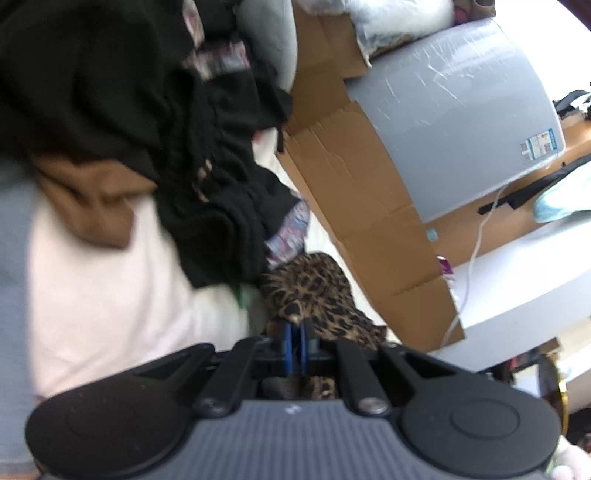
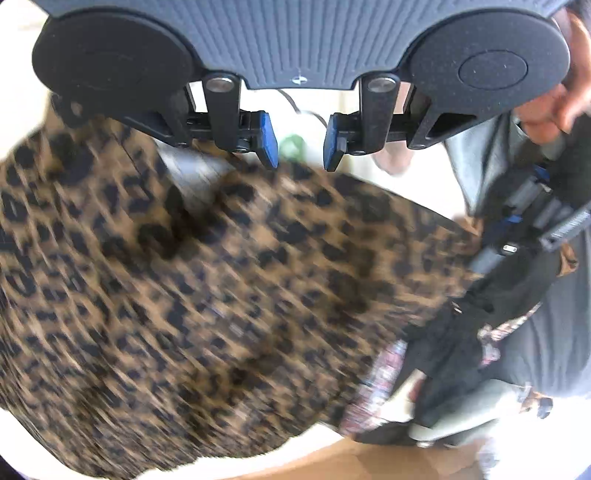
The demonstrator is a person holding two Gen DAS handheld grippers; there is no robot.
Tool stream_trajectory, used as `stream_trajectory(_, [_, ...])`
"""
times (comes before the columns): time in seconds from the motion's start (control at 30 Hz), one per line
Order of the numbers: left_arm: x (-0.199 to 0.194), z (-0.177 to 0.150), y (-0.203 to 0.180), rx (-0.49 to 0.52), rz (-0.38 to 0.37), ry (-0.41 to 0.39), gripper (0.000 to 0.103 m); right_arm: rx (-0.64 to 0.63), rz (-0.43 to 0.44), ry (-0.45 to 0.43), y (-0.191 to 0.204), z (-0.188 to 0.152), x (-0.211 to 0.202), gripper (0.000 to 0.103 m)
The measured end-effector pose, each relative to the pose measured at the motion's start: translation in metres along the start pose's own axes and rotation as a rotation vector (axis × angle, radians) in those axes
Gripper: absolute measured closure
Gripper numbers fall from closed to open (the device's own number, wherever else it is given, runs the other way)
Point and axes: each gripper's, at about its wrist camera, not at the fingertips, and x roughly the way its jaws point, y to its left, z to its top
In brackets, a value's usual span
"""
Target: Fold clothes
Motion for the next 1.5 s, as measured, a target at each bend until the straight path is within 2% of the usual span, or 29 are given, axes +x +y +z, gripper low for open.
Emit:
stream_trajectory(0.1, [-0.008,0.004,-0.002,0.012,0.025,-0.021,0.099,0.037,-0.055,0.016,-0.017,-0.012,0.003,0.073])
stream_trajectory(0.2, [-0.006,0.007,-0.008,0.038,0.039,-0.026,0.099,0.068,-0.124,0.009,-0.032,-0.016,0.007,0.063])
stream_trajectory(0.33, [0.0,0.013,-0.01,0.063,0.05,-0.026,0.099,0.1,-0.142,0.004,-0.046,-0.013,0.009,0.063])
stream_trajectory(0.63, [0.003,0.029,-0.015,0.075,0.059,-0.068,0.099,0.09,-0.289,-0.061,-0.065,-0.014,-0.022,0.063])
stream_trajectory(0.77, [0.004,0.028,-0.018,0.108,0.093,-0.063,0.098,0.079,-0.276,-0.035,-0.059,-0.023,-0.03,0.063])
stream_trajectory(0.9, [-0.001,0.024,-0.004,0.08,0.152,-0.053,0.098,0.035,-0.251,0.023,-0.045,-0.041,-0.035,0.062])
stream_trajectory(0.97, [-0.003,0.023,0.004,0.066,0.179,-0.048,0.098,0.059,-0.25,0.037,-0.048,-0.049,-0.036,0.062])
stream_trajectory(1.3, [0.012,0.027,0.022,0.059,0.22,-0.036,0.098,0.288,-0.103,-0.08,-0.074,-0.043,-0.054,0.06])
stream_trajectory(1.43, [0.017,0.028,0.03,0.034,0.225,-0.03,0.098,0.407,-0.073,-0.107,-0.088,-0.04,-0.05,0.06])
stream_trajectory(1.5, [0.017,0.027,0.032,0.03,0.227,-0.029,0.098,0.492,-0.039,-0.094,-0.097,-0.038,-0.039,0.06])
